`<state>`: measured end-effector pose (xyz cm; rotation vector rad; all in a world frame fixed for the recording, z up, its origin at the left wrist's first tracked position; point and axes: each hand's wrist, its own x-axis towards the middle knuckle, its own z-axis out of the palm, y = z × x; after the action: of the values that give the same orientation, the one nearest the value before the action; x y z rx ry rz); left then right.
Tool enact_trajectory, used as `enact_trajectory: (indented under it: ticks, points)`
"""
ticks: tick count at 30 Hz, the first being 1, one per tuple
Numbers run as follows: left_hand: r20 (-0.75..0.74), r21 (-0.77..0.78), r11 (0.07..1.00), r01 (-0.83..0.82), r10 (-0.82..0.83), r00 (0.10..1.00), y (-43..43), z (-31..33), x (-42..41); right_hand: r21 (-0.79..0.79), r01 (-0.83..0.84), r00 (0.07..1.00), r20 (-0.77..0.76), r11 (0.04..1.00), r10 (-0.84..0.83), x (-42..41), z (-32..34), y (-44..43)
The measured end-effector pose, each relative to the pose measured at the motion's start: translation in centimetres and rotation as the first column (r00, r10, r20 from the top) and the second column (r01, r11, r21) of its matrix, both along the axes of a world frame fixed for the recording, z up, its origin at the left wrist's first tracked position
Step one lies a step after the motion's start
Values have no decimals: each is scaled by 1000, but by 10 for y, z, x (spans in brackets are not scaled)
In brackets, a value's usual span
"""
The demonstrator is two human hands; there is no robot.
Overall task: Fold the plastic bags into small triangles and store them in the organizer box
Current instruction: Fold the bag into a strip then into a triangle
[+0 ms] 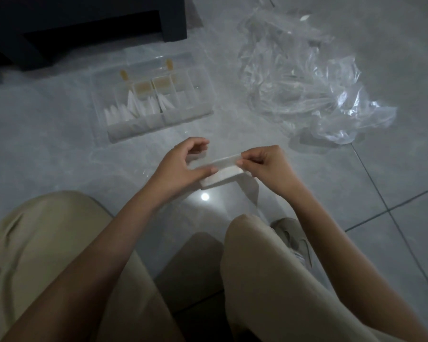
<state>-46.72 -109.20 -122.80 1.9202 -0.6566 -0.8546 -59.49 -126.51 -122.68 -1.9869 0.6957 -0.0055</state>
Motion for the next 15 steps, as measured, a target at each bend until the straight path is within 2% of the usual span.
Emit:
enact_trajectory:
  ticks: [2, 5, 8, 9, 11, 13, 15]
  points:
    - [-21, -7, 997, 80, -80, 997, 0, 4, -4, -100, -132, 991, -24, 986, 130, 3, 10, 2]
    - [104, 54, 992, 117, -122, 987, 2, 7, -11, -209, -298, 954, -99, 931, 283, 10, 25, 4]
    - [116, 47, 997, 62, -67, 991, 5, 11, -16, -205, -296, 955, -98, 933, 281, 16, 33, 6]
    - [95, 35, 999, 21, -24, 995, 5, 13, -16, -146, -224, 975, -50, 964, 219, 17, 33, 8]
    - [19, -3, 997, -80, 81, 997, 5, 14, -14, 83, -35, 999, 36, 996, 32, 18, 31, 15]
    - [-76, -45, 984, -170, 167, 983, 4, 14, -12, 281, 63, 997, 19, 958, -71, 17, 25, 26]
    - [-173, -68, 968, -241, 227, 958, 3, 16, -12, 381, 79, 997, -14, 921, -79, 14, 19, 40]
